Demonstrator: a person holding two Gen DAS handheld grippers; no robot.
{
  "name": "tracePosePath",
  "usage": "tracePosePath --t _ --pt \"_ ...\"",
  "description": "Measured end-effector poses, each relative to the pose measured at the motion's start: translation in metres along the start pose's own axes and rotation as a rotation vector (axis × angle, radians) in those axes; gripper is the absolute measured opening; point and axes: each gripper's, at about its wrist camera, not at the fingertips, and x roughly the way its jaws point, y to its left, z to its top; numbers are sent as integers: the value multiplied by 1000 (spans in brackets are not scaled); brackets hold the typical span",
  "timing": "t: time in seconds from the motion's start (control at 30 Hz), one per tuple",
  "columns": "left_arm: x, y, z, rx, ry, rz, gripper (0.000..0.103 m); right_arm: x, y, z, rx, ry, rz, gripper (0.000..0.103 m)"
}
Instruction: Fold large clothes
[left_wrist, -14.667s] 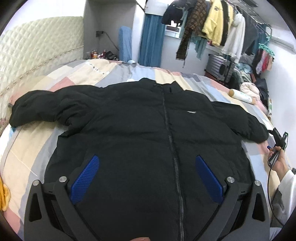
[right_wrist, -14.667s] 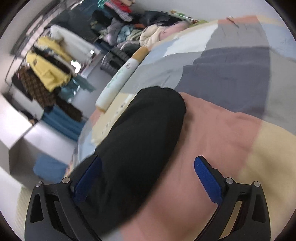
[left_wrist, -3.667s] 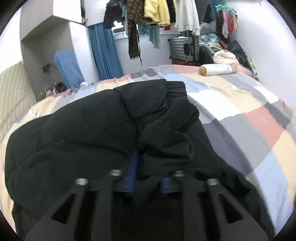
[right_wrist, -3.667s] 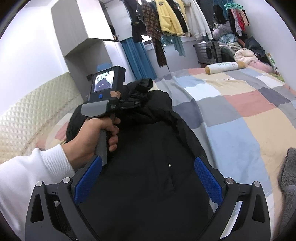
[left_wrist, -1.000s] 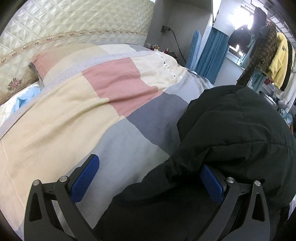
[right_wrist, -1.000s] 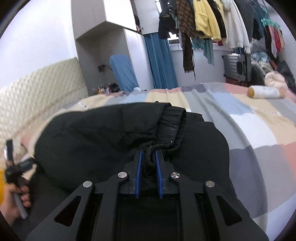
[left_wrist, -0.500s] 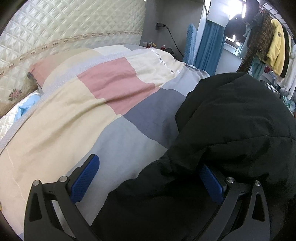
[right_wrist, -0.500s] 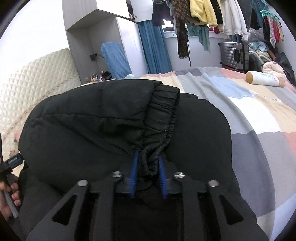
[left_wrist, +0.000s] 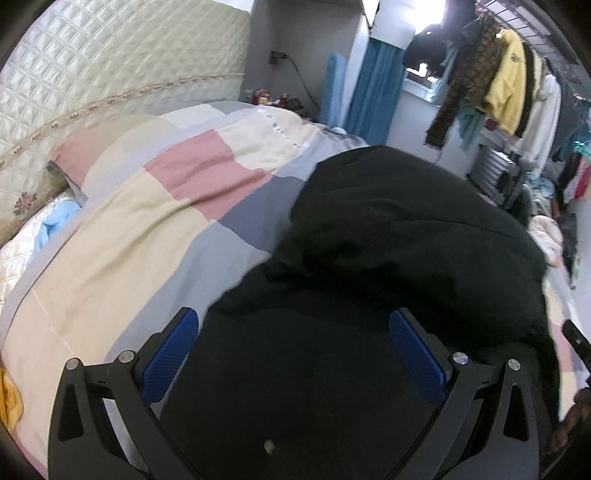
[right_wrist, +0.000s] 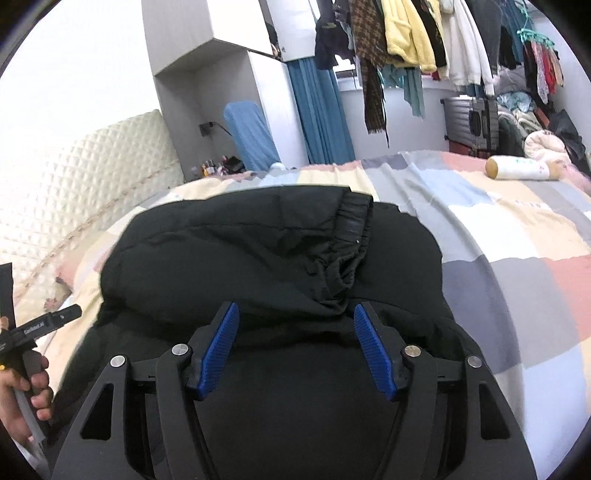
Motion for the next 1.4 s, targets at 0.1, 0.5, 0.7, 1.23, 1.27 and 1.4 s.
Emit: tracePosePath --t 0.1,0.5,0.7,1.23,1.27,1.4 --pt "-22 -8 -3 25 -31 -15 103 -19 8 1 -9 -20 4 63" --pt "-86 -22 -32 89 -79 -79 103 -84 10 -34 -27 -30 -29 63" --pt "-108 -15 -54 103 -74 -104 103 -117 7 -41 21 -46 -25 63" --pt "-190 31 -54 -4 -25 -212 103 -234 -7 -20 21 -38 0 63" --pt "-191 39 -49 -22 17 -241 103 -236 -16 -18 45 1 25 63" --pt "-186 66 -46 -89 167 -324 103 -235 -51 -18 142 140 111 63"
